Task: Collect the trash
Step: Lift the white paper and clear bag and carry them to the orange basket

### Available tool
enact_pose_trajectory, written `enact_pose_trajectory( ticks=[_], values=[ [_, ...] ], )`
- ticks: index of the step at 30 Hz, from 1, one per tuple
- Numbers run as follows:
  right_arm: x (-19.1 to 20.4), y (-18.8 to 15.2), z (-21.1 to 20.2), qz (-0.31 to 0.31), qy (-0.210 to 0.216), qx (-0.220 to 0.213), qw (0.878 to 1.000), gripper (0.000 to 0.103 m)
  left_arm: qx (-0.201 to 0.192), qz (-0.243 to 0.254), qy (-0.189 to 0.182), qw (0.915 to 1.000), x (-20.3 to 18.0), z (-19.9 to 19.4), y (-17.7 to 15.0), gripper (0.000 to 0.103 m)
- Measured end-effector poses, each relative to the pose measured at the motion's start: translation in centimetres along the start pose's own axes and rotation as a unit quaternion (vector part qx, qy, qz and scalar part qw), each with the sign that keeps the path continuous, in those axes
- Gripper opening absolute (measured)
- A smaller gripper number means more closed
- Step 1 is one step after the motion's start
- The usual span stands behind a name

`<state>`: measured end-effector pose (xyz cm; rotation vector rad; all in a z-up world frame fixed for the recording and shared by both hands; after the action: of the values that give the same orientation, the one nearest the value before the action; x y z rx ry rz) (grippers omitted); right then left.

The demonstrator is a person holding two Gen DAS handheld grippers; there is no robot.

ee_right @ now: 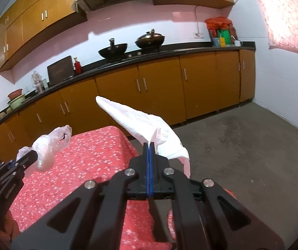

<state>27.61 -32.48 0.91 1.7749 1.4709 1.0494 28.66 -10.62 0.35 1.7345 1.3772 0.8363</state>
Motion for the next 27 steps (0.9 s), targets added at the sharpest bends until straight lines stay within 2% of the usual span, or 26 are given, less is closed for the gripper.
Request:
enact_pose_trajectory(
  ticks=[16,27],
  values=[
    [-9.3,-2.1,-0.1,0.037,-0.051,0.01,0.998,0.002,0.028,0.042,-0.059,0.997,-9.7,1.7,-1.7,0.006],
    [-14.0,-4.5,1.0,0.059,-0.072,0.035,0.995,0.002,0.06,0.062,-0.09,0.9921,-15.7,3.5,-3.9,0.006]
  ],
)
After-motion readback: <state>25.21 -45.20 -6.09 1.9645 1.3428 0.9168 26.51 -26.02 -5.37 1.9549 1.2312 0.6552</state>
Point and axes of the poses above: each gripper's, at about its wrist camera, not at the fingertips, and z roughly the way its jaws point, x to its left, y to its top, the point moved 9 cm from there along z, roughly the way its jaws point, and after that the axes turned 5 degrees about x, right-handed, at the moved point
